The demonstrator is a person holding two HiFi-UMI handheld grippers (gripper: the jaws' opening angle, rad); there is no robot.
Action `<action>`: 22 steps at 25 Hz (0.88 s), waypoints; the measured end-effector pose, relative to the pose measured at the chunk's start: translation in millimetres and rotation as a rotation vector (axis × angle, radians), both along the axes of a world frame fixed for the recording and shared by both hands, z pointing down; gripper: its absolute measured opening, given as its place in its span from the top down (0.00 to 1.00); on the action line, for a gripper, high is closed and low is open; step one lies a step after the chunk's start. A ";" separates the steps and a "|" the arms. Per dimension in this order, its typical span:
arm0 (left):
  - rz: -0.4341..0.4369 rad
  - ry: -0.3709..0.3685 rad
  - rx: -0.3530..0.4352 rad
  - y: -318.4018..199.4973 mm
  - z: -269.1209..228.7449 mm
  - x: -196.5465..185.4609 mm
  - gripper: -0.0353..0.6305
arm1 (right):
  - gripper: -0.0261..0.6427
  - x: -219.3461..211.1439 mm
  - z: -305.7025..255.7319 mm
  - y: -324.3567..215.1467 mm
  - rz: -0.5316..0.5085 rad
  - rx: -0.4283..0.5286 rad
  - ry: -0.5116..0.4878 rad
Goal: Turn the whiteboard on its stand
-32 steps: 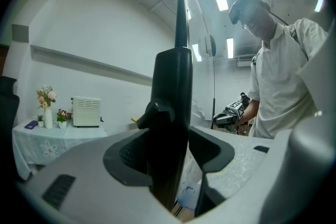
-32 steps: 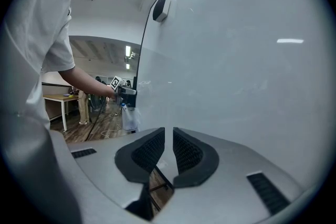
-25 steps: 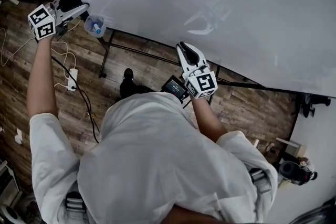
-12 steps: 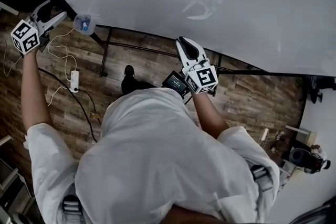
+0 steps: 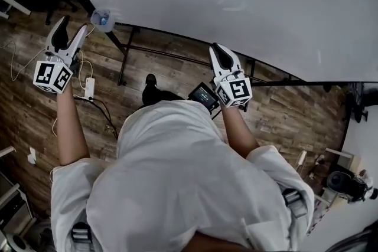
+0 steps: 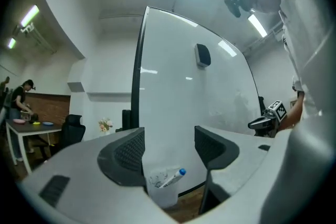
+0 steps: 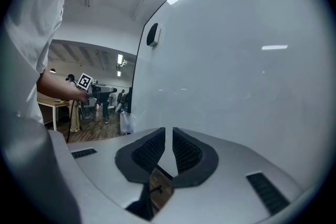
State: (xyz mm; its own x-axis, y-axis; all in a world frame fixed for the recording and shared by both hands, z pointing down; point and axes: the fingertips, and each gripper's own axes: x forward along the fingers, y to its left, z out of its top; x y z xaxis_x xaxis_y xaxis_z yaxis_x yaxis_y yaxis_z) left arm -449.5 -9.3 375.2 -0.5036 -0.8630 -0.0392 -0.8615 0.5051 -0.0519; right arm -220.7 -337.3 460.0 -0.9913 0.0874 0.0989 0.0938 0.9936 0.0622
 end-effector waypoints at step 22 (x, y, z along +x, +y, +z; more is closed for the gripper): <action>0.333 0.071 0.046 -163.3 46.4 217.8 0.80 | 0.93 209.5 -25.6 -37.3 0.370 0.009 -0.129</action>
State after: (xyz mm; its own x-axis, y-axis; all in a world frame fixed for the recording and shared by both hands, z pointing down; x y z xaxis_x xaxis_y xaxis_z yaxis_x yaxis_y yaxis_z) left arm -231.6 -172.5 421.6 -0.1970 -0.9787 -0.0571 -0.9802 0.1956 0.0303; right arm -11.2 -374.6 434.4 -0.9601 -0.2783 -0.0294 -0.2796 0.9583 0.0588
